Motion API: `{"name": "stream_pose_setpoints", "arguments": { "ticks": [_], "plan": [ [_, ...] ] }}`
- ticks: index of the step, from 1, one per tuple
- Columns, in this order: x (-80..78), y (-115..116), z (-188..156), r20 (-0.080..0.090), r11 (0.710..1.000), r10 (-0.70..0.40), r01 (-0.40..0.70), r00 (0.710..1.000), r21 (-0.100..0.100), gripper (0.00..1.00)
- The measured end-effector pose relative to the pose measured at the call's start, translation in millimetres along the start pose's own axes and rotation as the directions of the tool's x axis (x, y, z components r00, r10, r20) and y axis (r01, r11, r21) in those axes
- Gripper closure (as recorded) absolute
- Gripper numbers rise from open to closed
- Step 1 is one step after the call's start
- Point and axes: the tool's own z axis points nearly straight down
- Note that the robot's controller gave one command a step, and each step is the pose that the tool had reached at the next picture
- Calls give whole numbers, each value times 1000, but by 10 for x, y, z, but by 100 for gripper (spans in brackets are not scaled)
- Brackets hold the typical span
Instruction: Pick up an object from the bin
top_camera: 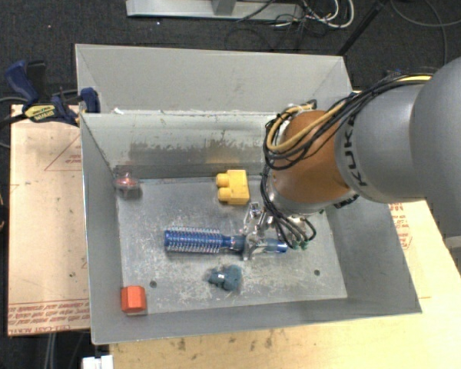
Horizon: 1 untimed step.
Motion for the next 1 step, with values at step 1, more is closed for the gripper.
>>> {"name": "stream_pose_setpoints", "arguments": {
  "ticks": [1],
  "plan": [
    [-201, -194, -1458, -5, 1000, -24, 24, 1000, 0, 100]
  ]
}}
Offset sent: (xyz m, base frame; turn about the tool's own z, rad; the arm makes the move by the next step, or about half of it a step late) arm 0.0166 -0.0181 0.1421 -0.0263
